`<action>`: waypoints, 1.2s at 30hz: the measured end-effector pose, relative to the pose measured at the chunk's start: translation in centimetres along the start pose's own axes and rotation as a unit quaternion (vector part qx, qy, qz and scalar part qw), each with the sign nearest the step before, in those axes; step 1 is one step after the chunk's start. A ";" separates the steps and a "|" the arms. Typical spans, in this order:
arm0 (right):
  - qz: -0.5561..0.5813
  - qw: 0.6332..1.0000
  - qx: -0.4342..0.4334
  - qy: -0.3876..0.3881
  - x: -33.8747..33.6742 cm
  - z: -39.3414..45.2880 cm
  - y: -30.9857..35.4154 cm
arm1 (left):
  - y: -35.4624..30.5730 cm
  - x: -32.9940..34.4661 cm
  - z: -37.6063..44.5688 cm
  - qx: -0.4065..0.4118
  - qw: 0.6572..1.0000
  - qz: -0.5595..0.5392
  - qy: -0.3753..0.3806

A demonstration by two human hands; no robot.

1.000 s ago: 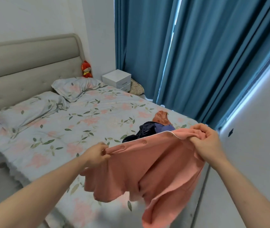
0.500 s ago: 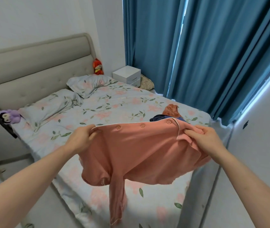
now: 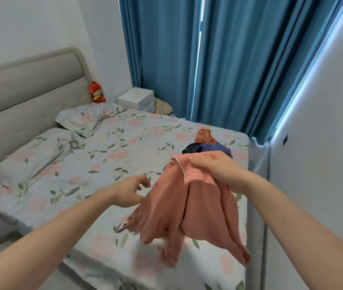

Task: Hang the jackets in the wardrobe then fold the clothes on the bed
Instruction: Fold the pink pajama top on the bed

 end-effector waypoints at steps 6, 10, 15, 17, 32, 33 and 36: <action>-0.020 0.999 0.024 0.011 5.7 -0.7 -0.7 | -7.6 -3.0 -2.4 0.134 0.963 -0.232 -0.032; -0.034 0.998 0.044 0.000 5.9 -2.0 -1.4 | -8.0 -4.4 -1.8 0.151 0.959 -0.207 -0.124; 0.021 0.997 0.055 -0.057 5.7 -4.4 -3.0 | -8.2 -3.5 -2.1 0.201 0.958 -0.141 -0.150; 0.011 0.993 0.044 -0.107 5.1 -5.6 -4.8 | -7.8 -3.9 -1.8 0.180 0.951 -0.172 -0.182; -0.049 0.967 0.029 -0.247 13.6 -7.1 -7.8 | -10.8 -7.6 -0.6 0.146 0.976 -0.095 -0.131; -0.060 0.964 0.035 -0.258 13.3 -6.7 -8.1 | -11.0 -7.7 -0.6 0.139 0.977 -0.112 -0.116; -0.084 0.969 0.031 -0.231 12.7 -5.8 -8.8 | -11.4 -7.6 -1.0 0.103 0.979 -0.168 -0.053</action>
Point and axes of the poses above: each hand's wrist, its own z-axis towards the middle knuckle, its own x-axis out of the palm, y = z × x, the point moved 7 cm from there along z, towards the middle knuckle, and after that the axes turned 15 degrees about -y, right-handed, at the moved point
